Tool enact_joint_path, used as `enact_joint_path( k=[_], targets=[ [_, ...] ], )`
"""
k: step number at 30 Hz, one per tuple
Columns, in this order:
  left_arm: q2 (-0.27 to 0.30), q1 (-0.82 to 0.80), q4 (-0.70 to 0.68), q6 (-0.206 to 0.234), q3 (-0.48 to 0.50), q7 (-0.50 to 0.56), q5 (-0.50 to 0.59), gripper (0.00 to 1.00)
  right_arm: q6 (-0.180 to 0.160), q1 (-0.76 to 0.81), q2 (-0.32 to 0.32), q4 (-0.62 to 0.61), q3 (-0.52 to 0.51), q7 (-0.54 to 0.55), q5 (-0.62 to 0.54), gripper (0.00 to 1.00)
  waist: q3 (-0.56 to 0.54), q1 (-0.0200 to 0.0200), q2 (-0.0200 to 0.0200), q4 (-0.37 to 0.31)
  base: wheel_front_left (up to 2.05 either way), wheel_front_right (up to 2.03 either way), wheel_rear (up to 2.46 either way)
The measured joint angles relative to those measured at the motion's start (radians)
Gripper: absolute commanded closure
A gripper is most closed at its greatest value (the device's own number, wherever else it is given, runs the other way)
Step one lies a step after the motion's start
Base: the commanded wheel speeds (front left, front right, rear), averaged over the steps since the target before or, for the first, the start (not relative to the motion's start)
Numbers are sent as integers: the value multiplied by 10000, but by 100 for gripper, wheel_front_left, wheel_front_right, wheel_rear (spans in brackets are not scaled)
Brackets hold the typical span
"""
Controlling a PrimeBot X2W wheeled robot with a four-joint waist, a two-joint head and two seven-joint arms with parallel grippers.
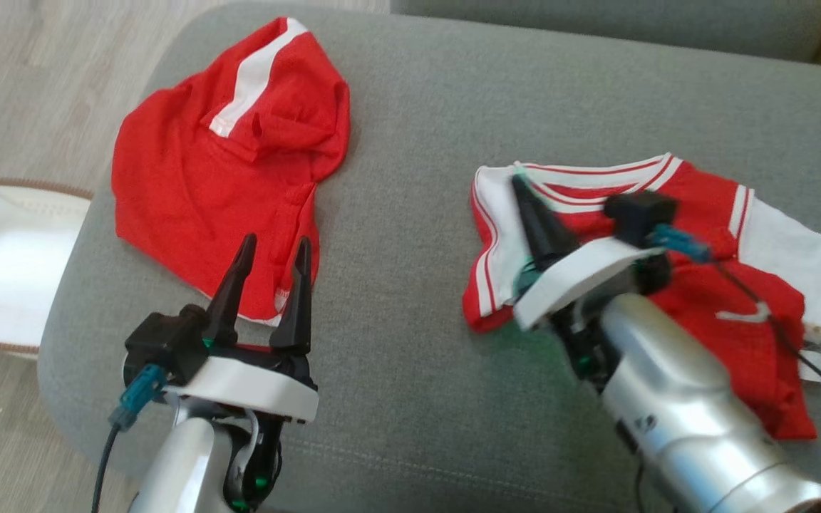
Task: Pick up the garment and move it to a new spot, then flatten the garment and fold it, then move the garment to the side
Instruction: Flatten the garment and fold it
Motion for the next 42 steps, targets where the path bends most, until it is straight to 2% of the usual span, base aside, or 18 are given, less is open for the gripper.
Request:
enact_joint_path(
  k=[5, 9, 19, 20, 21, 25, 30, 36, 42],
  targets=[
    [0, 34, 58, 4, -4, 0, 2, 0, 0, 653, -8, -1264, 1645, 345, 332, 100, -349, 0, 0, -82, 0, 0, 0],
    [0, 117, 61, 23, -13, 0, 2, 0, 0, 1221, -6, -1896, 2429, 757, 516, 100, -582, 0, 0, -63, 0, 0, 0],
    [2, 505, 59, 105, 90, 0, 4, 0, 0, 1681, -6, -2006, 2558, 976, 414, 100, -832, 0, 0, -9, 0, 0, 0],
    [2, 503, 58, 105, 100, 0, 6, 0, 0, 1707, -4, -1967, 2512, 974, 341, 25, -851, 0, 0, -29, 0, 0, 0],
    [2, 503, 50, 107, 105, 0, 6, 0, 0, 1740, -6, -1929, 2445, 972, 245, 0, -874, 0, 0, -55, 0, 0, 0],
    [2, 505, -6, 188, 125, 0, 4, 0, 0, 1807, -6, -1856, 2159, 894, -12, 0, -968, 0, 0, -224, 0, 0, 0],
    [2, 524, -56, 199, 161, 0, 4, 0, 0, 1788, -2, -1850, 1193, 443, -784, 0, -1080, 0, 0, -586, 0, 0, 0],
    [2, 539, -161, 272, 150, 0, 4, 0, 0, 1917, -2, -2109, -995, 140, -2366, 0, -1242, 0, 0, -1120, 0, 0, 0],
    [2, 615, -247, 272, 142, 0, 4, 0, 0, 3124, 2, -2980, -3177, 96, -3580, 0, -1350, 0, 0, -1428, 0, 0, 0]
  ],
)
